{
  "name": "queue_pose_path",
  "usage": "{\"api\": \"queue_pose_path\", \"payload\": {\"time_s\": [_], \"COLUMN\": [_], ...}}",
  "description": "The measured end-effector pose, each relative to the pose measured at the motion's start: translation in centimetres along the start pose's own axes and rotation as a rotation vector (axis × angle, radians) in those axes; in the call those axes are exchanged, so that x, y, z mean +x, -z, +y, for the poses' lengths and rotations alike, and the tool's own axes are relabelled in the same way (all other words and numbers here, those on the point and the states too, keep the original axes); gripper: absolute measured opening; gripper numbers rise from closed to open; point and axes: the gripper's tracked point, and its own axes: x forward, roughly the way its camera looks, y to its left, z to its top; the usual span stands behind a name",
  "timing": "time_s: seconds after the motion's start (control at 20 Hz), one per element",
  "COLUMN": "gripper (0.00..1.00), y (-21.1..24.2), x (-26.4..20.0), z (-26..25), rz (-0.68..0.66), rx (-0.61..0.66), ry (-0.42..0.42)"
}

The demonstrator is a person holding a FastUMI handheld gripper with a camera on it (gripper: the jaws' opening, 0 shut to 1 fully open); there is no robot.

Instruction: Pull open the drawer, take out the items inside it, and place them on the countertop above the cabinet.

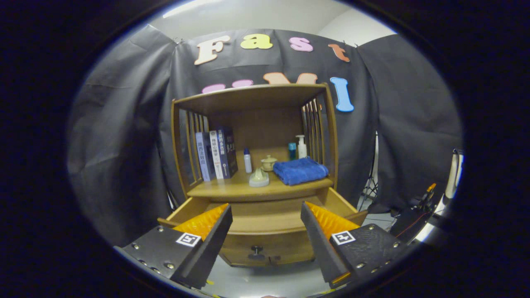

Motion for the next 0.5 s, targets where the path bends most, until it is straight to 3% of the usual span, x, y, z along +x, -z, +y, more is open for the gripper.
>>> {"api": "queue_pose_path", "payload": {"time_s": [0.5], "gripper": [0.99], "y": [11.6], "x": [2.7], "z": [0.9], "rz": [0.13], "rx": [-0.043], "ry": [-0.039]}}
